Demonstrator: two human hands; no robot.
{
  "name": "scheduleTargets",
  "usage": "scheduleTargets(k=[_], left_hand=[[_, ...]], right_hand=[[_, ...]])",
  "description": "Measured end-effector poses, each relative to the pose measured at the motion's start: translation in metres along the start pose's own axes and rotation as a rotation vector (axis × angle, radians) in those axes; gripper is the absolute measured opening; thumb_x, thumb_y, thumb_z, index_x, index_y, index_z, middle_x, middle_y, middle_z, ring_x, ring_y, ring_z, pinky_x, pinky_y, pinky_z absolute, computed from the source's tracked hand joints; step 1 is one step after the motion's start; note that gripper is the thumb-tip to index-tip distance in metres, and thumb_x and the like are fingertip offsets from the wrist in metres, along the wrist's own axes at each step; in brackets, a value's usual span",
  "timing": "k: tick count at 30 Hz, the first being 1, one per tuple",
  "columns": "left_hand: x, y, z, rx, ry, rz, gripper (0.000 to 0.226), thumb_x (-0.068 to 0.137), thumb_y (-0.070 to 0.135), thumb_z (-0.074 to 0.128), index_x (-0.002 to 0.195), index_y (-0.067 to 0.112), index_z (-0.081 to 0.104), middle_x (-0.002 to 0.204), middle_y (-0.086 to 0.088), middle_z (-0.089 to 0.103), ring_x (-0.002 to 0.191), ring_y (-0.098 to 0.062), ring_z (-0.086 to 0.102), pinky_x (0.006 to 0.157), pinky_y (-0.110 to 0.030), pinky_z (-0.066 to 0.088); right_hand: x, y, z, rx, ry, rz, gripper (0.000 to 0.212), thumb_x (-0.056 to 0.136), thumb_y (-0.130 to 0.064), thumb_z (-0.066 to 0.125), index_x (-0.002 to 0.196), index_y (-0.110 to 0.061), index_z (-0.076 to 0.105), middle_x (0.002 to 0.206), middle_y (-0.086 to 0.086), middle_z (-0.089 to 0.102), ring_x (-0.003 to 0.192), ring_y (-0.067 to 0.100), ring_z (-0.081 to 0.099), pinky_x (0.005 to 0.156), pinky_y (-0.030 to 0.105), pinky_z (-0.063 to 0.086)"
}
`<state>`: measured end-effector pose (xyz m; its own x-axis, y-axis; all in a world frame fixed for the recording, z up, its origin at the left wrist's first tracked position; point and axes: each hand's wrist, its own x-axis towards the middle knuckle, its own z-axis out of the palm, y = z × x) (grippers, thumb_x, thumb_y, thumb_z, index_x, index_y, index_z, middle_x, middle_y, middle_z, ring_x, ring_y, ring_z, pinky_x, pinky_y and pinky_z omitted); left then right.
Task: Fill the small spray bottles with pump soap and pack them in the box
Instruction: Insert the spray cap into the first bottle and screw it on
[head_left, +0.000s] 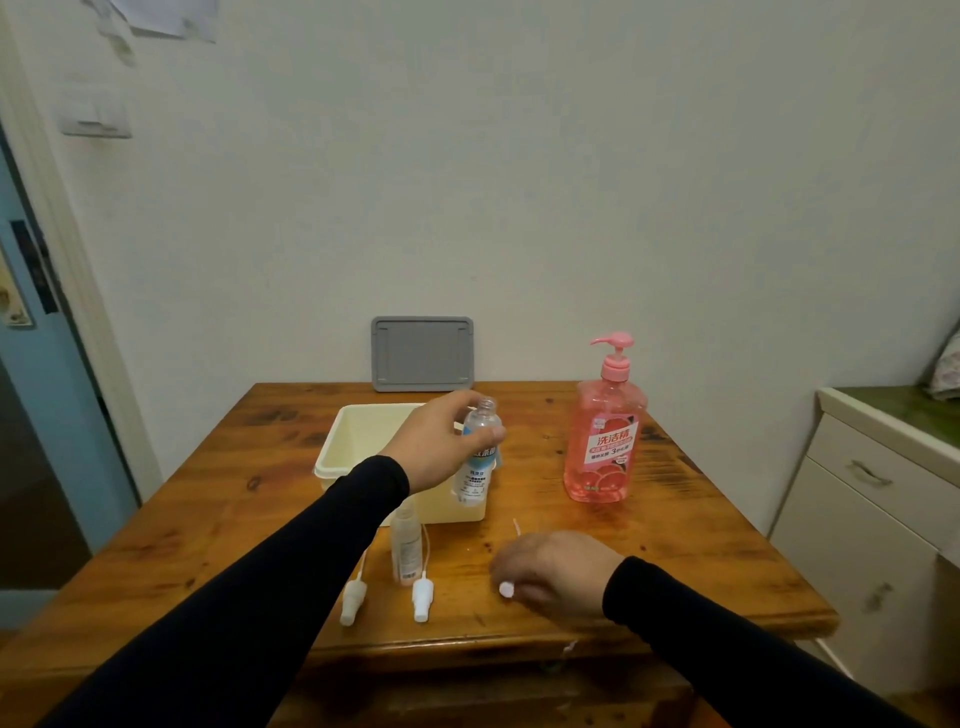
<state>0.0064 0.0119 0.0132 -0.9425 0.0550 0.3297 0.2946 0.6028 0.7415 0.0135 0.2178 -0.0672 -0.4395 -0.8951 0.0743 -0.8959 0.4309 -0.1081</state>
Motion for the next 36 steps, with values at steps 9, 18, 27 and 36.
scheduleTargets(k=[9,18,27,36], left_hand=[[0.003,-0.005,0.005,0.009,0.004,-0.018,0.048,0.083,0.043,0.067,0.126,0.031,0.050,0.120,0.009,0.058,0.096,-0.007,0.055,0.065,-0.014,0.045],[0.001,-0.014,0.019,0.055,-0.053,-0.014,0.052,0.075,0.053,0.071,0.121,0.034,0.055,0.108,0.019,0.057,0.086,0.003,0.053,0.064,-0.011,0.041],[0.003,-0.016,0.029,0.099,-0.106,-0.020,0.050,0.072,0.055,0.072,0.116,0.042,0.053,0.099,0.024,0.052,0.081,0.007,0.051,0.059,-0.010,0.037],[0.002,-0.006,0.034,0.069,-0.110,0.020,0.050,0.075,0.052,0.071,0.118,0.038,0.053,0.101,0.023,0.053,0.081,0.005,0.052,0.060,-0.010,0.037]], right_hand=[[-0.007,0.020,-0.066,0.435,0.709,0.449,0.027,0.090,-0.033,0.059,0.117,-0.034,0.057,0.103,-0.027,0.057,0.095,-0.014,0.053,0.076,0.006,0.045],[-0.002,0.022,-0.127,0.778,1.150,0.382,0.024,0.088,-0.035,0.062,0.111,-0.026,0.061,0.105,-0.003,0.069,0.100,0.011,0.065,0.086,0.035,0.053],[0.004,0.010,-0.129,0.767,1.129,0.366,0.029,0.087,-0.038,0.062,0.112,-0.024,0.060,0.107,-0.001,0.068,0.102,0.015,0.064,0.090,0.042,0.052],[0.008,0.008,-0.112,0.779,1.003,0.375,0.032,0.085,-0.040,0.062,0.113,-0.023,0.061,0.104,-0.004,0.068,0.100,0.012,0.063,0.089,0.039,0.053]])
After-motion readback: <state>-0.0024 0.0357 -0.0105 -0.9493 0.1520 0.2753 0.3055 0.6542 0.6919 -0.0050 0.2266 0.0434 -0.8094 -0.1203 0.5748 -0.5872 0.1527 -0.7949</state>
